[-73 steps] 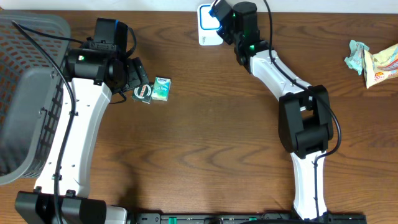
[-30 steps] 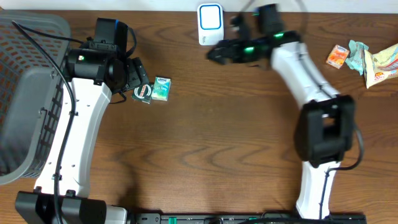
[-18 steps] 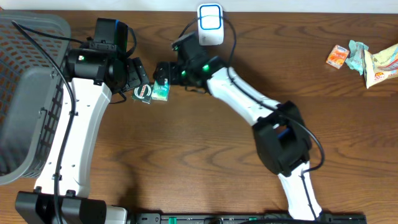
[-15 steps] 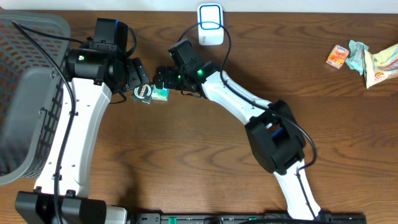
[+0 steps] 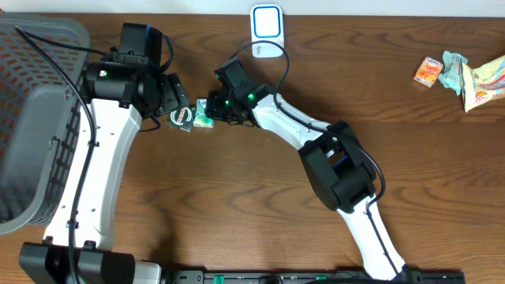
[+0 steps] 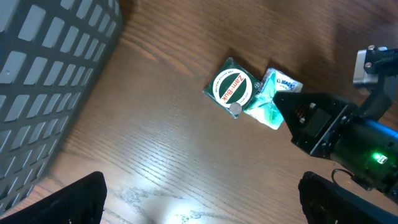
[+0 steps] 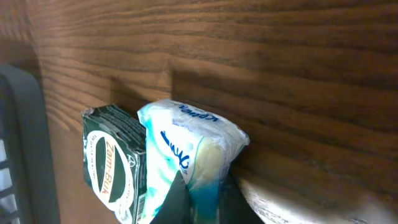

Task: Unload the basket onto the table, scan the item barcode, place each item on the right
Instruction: 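Swing the right gripper left and grasp the light-blue Kleenex box, then lift the light-blue box and hold it at the scanner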

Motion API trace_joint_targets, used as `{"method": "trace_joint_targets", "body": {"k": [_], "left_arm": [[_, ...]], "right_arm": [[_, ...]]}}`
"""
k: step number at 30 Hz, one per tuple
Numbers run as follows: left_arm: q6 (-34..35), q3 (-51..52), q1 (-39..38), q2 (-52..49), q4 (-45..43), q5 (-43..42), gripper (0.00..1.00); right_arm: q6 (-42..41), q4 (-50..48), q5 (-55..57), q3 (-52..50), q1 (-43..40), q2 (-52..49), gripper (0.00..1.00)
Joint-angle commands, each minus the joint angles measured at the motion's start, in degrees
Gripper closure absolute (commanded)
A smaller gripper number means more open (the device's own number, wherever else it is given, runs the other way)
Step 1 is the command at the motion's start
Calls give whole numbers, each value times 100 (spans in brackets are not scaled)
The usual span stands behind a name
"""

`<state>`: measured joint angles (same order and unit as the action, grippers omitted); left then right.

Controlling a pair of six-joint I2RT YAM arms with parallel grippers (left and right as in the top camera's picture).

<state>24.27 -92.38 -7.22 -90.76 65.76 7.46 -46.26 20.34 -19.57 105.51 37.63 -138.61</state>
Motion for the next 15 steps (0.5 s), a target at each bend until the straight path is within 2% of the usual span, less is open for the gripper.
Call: {"method": "trace_joint_targets", "body": {"k": [1,5,10,13,15], "left_arm": [[70,-50,9,-20,20,52,2],[70,-50,9,-20,20,52,2],[70,-50,9,-20,20,52,2],[70,-50,9,-20,20,52,2],[70,-50,9,-20,20,52,2]], "right_arm": [[96,337,-57,-24,-210,-87,99],[787,743,-404,-24,-584,225,99],[2811,1078,-2529,-24,-1552,839,99],[3145,1182,-3386,-24,-2114,1010,99],[3652,1182,-4533,-24,-2605,1029,99]]}}
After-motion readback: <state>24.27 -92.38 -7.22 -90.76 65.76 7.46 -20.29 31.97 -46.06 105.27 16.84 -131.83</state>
